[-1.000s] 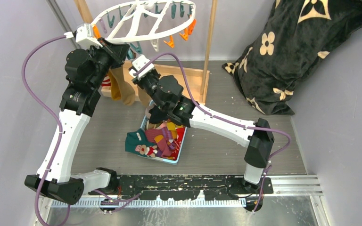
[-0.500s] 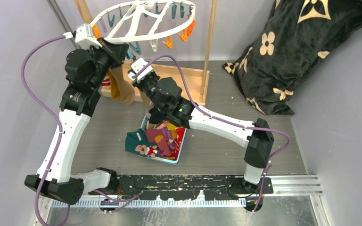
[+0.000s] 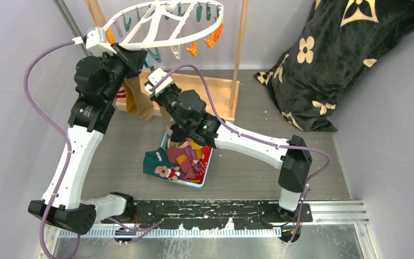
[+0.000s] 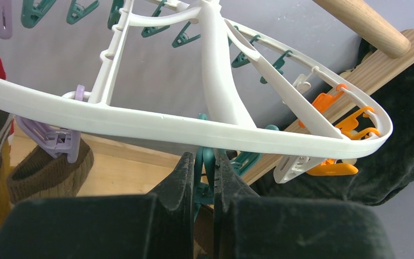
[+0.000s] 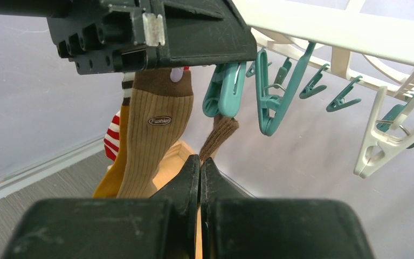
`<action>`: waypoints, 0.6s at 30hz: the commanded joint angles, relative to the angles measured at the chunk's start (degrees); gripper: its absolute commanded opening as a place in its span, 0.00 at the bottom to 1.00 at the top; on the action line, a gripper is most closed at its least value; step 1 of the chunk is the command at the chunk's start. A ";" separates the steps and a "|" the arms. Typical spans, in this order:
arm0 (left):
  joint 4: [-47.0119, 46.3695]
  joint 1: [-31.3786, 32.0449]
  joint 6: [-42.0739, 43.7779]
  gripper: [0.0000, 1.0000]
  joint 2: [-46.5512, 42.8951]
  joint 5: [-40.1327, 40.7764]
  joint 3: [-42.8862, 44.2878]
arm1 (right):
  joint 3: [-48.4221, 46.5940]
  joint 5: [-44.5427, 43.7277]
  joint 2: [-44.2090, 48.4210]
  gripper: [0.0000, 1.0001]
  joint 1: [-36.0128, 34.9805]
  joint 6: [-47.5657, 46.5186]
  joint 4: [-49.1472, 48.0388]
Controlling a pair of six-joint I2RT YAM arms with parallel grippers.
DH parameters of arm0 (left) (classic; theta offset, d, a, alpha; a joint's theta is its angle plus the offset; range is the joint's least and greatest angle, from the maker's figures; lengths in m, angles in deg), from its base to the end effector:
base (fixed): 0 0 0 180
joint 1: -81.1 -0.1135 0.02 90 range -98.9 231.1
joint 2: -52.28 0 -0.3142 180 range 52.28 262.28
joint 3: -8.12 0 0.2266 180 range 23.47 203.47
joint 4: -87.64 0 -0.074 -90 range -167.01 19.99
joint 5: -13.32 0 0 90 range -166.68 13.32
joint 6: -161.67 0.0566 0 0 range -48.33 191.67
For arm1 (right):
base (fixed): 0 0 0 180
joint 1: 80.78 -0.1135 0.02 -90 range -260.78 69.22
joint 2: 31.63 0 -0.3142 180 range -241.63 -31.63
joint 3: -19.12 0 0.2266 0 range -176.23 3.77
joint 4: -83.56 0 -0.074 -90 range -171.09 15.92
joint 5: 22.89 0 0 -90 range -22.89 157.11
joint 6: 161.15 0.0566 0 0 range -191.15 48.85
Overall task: Clip the socks to the hanger
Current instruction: Clamp the sock onto the hanger.
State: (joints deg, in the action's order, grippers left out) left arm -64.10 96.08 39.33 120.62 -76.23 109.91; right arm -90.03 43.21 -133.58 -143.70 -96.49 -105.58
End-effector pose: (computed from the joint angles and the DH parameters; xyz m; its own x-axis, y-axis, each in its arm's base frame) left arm 0.2157 -0.0573 0.5422 -0.0604 -0.5376 -0.8410 0.2587 0.8054 -0.5333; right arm 0.2164 0.3729 0.4847 0.3884 -0.0999 -0.9161 -0.5209 0.7962 -0.3077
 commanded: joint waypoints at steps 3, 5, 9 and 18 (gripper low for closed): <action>-2.67 -0.13 0.62 0.00 -1.81 0.63 1.46 | -0.31 -0.18 0.44 0.01 -0.53 -0.78 -4.26; -2.68 -0.09 0.63 0.00 -1.90 0.65 1.41 | -0.33 -0.25 0.43 0.01 -0.54 -0.97 -4.41; -2.61 -0.13 0.59 0.00 -1.96 0.51 1.28 | -0.65 -0.36 0.34 0.01 -0.51 -1.60 -4.68; -2.46 -0.12 0.70 0.00 -2.06 0.50 1.08 | -2.35 0.17 0.10 0.01 -0.63 -4.57 -3.38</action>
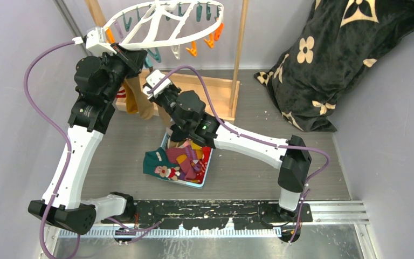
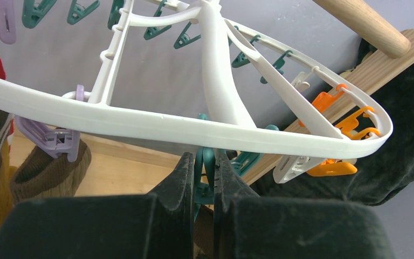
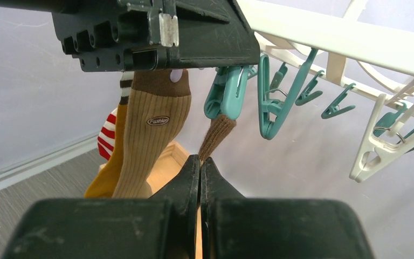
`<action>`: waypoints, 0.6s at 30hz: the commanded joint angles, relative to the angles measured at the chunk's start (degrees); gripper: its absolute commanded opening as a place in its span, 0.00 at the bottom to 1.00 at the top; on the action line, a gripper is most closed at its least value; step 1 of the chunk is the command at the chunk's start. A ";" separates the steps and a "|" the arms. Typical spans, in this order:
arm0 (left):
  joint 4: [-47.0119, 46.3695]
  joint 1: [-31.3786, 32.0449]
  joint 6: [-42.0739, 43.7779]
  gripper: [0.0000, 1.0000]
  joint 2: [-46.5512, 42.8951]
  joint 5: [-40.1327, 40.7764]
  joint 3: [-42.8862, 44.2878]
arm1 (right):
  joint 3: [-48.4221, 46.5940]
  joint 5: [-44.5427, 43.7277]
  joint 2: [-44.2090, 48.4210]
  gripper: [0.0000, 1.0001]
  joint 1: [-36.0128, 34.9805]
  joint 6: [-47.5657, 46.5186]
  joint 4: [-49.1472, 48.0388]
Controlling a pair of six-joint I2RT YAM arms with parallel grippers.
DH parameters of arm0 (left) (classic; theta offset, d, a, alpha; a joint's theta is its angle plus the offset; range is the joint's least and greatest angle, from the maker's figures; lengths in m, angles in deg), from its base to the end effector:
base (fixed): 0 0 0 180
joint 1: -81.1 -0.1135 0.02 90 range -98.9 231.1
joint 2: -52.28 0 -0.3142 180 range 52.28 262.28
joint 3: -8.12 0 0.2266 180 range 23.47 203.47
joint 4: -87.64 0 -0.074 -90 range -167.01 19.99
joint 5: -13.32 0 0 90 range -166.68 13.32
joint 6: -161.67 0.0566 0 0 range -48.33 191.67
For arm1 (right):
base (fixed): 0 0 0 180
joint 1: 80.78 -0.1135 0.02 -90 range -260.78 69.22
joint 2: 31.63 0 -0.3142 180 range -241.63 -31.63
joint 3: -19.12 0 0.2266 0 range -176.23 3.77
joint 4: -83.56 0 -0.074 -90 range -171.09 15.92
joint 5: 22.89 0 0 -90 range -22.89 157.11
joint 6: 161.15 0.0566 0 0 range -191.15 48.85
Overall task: Clip the socks to the hanger
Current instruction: Clamp the sock onto the hanger.
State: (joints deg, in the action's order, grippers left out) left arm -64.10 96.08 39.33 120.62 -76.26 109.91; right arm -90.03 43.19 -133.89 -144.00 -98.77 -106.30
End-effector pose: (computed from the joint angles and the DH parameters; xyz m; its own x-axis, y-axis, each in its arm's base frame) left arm 0.2157 -0.0573 0.5422 -0.0607 -0.5375 -0.8411 0.2592 0.8052 -0.5333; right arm 0.2152 0.3754 0.4840 0.4123 -0.1237 -0.9026 -0.5079 0.7913 -0.3404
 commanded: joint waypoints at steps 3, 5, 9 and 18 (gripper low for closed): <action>-2.46 -0.12 0.67 0.00 -1.97 0.44 1.11 | -3.59 0.56 0.18 0.01 -0.32 -3.77 -1.67; -2.52 -0.09 0.69 0.00 -1.94 0.39 1.19 | -4.21 1.03 0.05 0.01 -0.31 -4.54 -0.73; -2.48 -0.08 0.73 0.00 -2.12 0.51 0.95 | -5.27 1.33 -0.13 0.01 -0.31 -5.72 -0.15; -2.49 -0.10 0.85 0.00 -2.19 0.50 0.84 | -8.16 2.03 -1.05 0.01 -0.32 -6.41 1.22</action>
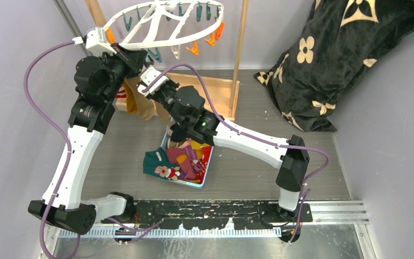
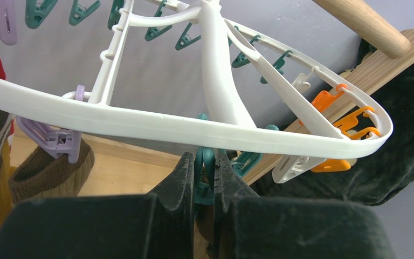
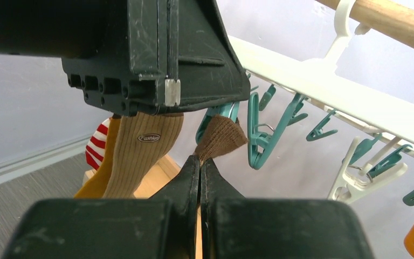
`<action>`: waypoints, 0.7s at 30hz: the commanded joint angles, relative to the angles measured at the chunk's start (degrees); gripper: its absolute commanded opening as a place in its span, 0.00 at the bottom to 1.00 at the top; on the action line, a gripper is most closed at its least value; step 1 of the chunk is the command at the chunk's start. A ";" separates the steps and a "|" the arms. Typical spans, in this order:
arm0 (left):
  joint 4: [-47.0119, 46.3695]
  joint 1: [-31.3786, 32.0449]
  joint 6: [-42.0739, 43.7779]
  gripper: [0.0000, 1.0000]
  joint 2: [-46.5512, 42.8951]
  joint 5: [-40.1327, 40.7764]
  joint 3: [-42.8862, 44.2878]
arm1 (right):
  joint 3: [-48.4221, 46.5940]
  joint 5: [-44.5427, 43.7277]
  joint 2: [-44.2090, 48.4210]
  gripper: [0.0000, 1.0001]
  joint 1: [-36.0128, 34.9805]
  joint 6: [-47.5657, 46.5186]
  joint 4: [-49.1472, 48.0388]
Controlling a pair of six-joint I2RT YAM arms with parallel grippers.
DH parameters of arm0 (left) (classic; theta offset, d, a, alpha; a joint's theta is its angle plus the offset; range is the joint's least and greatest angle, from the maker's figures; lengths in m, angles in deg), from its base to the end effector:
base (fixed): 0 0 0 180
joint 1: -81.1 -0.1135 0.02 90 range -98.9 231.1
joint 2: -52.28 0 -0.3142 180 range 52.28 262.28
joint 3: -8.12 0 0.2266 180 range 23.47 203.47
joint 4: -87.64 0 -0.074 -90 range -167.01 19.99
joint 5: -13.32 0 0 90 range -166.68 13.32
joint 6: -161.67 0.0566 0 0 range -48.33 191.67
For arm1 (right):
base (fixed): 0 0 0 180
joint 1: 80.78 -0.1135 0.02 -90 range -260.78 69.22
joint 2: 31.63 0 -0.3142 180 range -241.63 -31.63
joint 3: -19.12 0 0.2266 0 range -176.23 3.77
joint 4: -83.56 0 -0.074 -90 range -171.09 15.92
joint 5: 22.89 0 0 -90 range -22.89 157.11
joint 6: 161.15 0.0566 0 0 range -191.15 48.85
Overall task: Clip the socks to the hanger
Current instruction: Clamp the sock onto the hanger.
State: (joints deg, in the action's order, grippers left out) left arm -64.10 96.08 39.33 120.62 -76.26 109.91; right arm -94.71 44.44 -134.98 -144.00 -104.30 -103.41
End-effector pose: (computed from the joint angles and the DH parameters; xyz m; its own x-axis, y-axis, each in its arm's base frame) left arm 0.2157 -0.0573 0.5422 -0.0607 -0.5375 -0.8411 0.2592 0.8052 -0.5333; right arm 0.2158 0.3792 0.4983 0.4730 -0.1827 -0.8619 -0.4771 0.7693 -0.4249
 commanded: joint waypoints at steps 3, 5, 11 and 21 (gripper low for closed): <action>-2.48 -0.12 0.80 0.00 -2.20 0.57 0.84 | -3.42 0.58 -0.12 0.01 -0.32 -0.65 -1.58; -2.39 -0.06 0.84 0.00 -2.30 0.72 0.78 | -3.23 0.32 -0.16 0.01 -0.32 -0.52 -1.70; -2.30 -0.13 0.60 0.43 -2.40 0.87 0.65 | -3.33 -0.13 -0.57 0.01 -0.28 -0.27 -2.21; -2.67 -0.09 0.88 0.39 -2.43 1.96 0.62 | -3.75 0.19 -0.27 0.07 -0.31 2.95 -1.49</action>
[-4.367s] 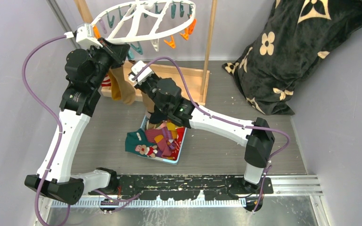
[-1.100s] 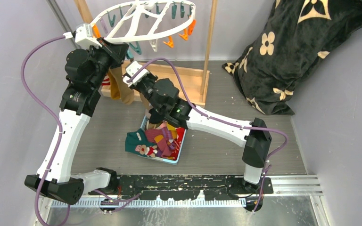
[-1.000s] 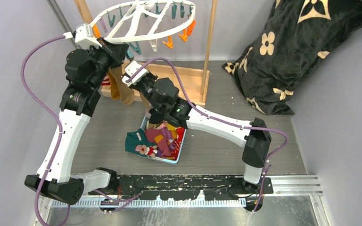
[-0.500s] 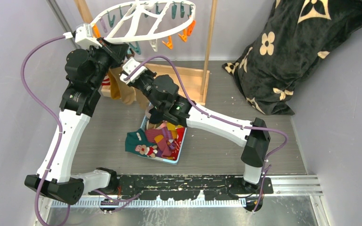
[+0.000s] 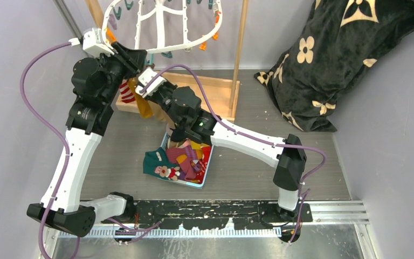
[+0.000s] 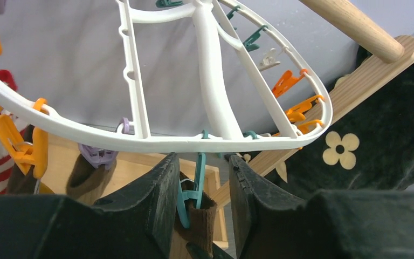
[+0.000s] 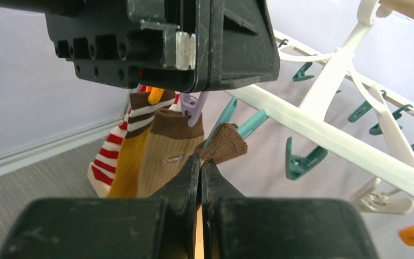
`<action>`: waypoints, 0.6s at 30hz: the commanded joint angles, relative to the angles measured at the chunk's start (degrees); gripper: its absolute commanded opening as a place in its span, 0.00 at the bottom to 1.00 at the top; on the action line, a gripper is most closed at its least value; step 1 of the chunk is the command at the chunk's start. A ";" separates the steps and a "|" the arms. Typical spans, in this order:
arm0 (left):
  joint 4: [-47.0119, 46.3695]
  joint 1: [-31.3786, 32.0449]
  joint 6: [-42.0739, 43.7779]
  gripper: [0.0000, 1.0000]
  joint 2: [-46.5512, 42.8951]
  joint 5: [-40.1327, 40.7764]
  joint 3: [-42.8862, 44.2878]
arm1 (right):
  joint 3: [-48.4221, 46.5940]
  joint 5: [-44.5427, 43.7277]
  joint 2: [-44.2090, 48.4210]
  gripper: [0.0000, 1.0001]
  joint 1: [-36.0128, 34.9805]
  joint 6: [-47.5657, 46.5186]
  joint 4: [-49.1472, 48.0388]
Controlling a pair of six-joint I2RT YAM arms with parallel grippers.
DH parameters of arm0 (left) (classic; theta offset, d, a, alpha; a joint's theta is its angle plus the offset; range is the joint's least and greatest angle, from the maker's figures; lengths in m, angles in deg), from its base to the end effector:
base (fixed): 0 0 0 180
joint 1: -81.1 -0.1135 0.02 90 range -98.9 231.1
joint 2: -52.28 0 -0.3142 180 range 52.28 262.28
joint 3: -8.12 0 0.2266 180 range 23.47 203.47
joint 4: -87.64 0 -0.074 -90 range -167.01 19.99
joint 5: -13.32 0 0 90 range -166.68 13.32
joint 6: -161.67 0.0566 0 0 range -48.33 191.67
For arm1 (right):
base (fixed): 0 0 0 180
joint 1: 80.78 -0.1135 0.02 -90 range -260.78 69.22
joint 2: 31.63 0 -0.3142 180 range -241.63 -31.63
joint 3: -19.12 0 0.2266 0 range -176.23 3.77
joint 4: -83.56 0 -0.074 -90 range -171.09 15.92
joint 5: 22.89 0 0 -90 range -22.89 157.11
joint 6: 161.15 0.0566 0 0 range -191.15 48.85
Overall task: Clip the socks to the hanger
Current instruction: Clamp the sock onto the hanger.
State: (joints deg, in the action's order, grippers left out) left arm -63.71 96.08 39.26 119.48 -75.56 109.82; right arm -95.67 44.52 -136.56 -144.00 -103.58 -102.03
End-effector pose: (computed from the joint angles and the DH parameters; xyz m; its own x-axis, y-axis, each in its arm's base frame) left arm 0.2079 -0.0545 0.5448 -0.0453 -0.5426 -0.8388 0.2551 0.8055 -0.5349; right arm 0.2203 0.3883 0.4895 0.4539 -0.1996 -0.8684 -0.4905 0.7577 -0.4305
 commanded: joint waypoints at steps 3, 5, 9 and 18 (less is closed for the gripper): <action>-3.06 -0.12 1.33 0.39 -1.61 1.88 0.80 | -2.35 0.79 1.86 0.09 -0.25 3.96 -2.49; -2.47 -0.09 1.53 0.38 -1.70 1.86 0.92 | -1.78 1.36 2.31 0.17 -0.19 5.32 -1.85; -1.85 -0.12 2.25 0.31 -2.11 2.64 0.70 | 0.33 4.41 5.43 0.47 0.95 11.43 0.40; -0.87 -0.21 2.69 0.24 -1.87 3.69 2.56 | 8.49 14.58 16.56 0.54 13.81 34.77 2.63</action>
State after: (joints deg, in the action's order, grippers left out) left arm -63.32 96.08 40.71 119.00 -73.44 109.82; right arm -89.20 53.35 -127.66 -136.48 -82.42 -97.62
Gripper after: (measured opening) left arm 0.241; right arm 0.538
